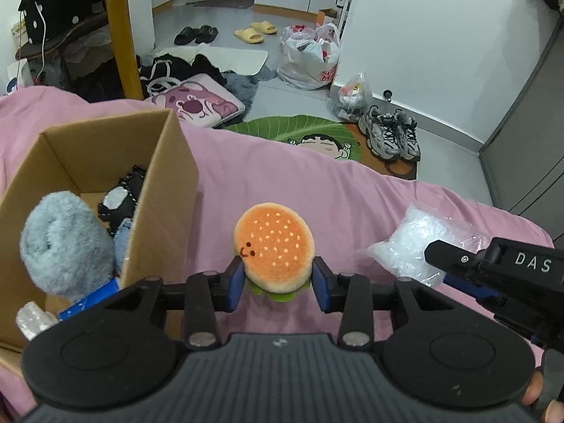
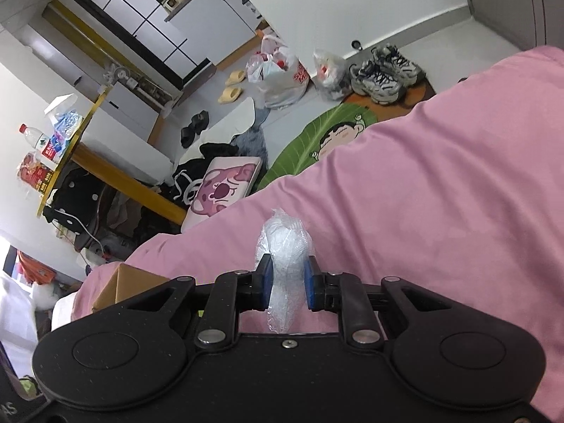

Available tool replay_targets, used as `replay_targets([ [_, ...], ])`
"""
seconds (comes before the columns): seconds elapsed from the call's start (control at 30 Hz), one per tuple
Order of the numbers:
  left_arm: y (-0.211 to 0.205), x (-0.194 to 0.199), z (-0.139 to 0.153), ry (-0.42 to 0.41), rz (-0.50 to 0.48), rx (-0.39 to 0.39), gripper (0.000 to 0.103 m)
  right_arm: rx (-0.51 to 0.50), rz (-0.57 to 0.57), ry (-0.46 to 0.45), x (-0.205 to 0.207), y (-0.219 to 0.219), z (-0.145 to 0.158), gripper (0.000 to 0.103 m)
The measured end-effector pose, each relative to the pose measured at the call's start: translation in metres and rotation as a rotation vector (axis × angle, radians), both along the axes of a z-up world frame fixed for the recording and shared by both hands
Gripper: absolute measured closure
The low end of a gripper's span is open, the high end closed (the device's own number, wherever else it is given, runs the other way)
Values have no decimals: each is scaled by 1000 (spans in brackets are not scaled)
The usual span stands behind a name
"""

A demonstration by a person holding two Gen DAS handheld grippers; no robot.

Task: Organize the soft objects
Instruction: 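Carry the burger plush and clear bag over the box with both tools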

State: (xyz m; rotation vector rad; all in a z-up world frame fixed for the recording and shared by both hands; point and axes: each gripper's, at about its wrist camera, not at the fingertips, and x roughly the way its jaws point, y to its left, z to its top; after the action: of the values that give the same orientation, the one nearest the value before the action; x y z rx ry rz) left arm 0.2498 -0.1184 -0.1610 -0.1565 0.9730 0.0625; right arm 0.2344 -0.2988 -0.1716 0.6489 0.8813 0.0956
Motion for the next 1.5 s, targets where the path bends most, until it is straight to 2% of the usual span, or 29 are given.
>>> replay_targets([
  [0.23, 2, -26, 19, -48, -41, -3, 64, -23, -19, -46, -23, 2, 13, 84],
  [0.5, 15, -54, 37, -81, -45, -12, 64, -45, -28, -84, -45, 12, 26, 84],
  [0.93, 58, -99, 74, -146, -26, -39, 64, -55, -41, -150, -76, 25, 51, 85],
  [1.2, 99, -107, 92, -180, 10, -60, 63, -99, -30, -181, -84, 38, 68, 85],
  [1.5, 125, -108, 109, -204, -3, -68, 63, -130, -5, -229, -88, 56, 91, 85],
])
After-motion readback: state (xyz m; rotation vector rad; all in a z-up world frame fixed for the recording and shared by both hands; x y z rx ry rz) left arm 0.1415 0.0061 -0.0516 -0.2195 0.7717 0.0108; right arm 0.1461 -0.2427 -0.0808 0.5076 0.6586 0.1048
